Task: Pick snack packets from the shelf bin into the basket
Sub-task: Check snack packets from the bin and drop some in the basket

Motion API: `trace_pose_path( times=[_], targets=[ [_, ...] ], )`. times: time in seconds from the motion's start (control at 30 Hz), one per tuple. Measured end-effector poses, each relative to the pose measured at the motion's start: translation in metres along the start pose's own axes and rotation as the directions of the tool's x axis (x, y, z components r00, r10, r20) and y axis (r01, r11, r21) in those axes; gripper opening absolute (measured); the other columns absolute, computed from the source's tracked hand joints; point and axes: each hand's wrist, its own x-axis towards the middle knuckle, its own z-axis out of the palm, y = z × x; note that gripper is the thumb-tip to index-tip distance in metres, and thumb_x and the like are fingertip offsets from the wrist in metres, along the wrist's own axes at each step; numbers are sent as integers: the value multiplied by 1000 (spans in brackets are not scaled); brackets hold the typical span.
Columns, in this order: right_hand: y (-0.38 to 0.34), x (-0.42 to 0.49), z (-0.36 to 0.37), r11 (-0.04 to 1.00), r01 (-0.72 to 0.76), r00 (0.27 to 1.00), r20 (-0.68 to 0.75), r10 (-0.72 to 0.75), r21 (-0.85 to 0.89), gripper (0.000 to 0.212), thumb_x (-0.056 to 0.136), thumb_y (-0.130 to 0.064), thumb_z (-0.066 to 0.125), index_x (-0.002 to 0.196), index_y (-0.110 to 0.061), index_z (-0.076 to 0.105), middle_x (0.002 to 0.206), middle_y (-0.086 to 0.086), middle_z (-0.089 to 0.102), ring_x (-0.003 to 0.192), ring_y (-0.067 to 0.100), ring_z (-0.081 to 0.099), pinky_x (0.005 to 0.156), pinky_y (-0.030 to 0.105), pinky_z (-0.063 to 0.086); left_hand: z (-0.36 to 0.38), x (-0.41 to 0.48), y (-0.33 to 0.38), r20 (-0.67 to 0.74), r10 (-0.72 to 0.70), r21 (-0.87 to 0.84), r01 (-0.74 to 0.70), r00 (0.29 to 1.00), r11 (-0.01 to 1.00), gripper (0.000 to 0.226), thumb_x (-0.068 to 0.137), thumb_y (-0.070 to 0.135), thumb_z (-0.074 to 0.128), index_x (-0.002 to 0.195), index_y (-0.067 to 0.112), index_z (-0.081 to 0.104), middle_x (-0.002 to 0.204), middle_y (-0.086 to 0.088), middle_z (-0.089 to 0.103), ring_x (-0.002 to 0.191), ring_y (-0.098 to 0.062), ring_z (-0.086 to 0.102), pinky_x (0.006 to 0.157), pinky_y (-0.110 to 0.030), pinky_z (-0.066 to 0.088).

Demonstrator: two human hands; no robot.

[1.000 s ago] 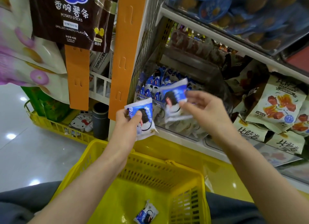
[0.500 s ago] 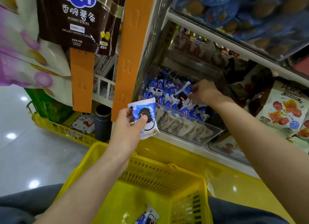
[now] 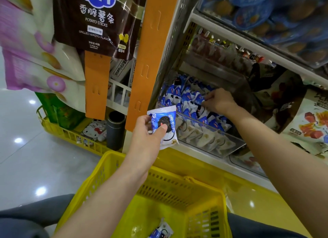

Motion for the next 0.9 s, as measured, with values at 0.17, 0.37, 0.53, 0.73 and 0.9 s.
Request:
trace_pose_path(
  times=[0.17, 0.37, 0.53, 0.73, 0.9],
  targets=[
    [1, 0, 19, 983, -29, 999, -39, 37, 183, 26, 84, -19, 66, 106, -6, 61, 115, 12, 62, 104, 24, 59, 93, 37, 48, 1, 0, -1, 3, 7, -12, -7, 1000, 1000, 23, 91, 15, 54, 109, 24, 42, 107, 0, 60, 74, 0, 59, 43, -2, 40],
    [8, -1, 15, 975, -28, 984, 178, -12, 221, 3, 92, -18, 56, 92, -15, 55, 113, 10, 59, 96, 19, 55, 81, 33, 51, 2, 1, -4, 11, -1, 4, 1, 1000, 1000, 25, 91, 16, 55, 111, 24, 42, 102, 2, 60, 74, -2, 60, 43, -3, 40],
    [8, -18, 12, 979, 88, 995, 22, -94, 182, 27, 96, -21, 47, 121, -12, 54, 118, 10, 59, 104, 20, 56, 88, 30, 46, 4, 1, -7, 10, -7, 44, 7, 1000, 999, 25, 91, 17, 55, 112, 23, 43, 106, -2, 61, 75, -2, 62, 43, -4, 41],
    [-10, -107, 20, 767, 500, 854, -378, -359, 402, 9, 94, -26, 47, 99, -30, 54, 88, -10, 61, 77, 2, 56, 66, 11, 44, 8, -1, -13, 44, -79, -3, 79, 996, 997, 19, 93, 24, 51, 111, 17, 48, 90, 1, 63, 56, 7, 63, 42, -9, 43],
    [-4, -161, 48, 668, 403, 915, -261, -308, 626, 16, 94, -33, 48, 108, -32, 54, 90, -16, 61, 82, 2, 58, 71, 16, 48, 15, -6, -25, 133, -40, 102, 27, 990, 994, 5, 94, 17, 48, 97, 16, 52, 81, 2, 63, 54, 12, 57, 47, -5, 41]
  ],
)
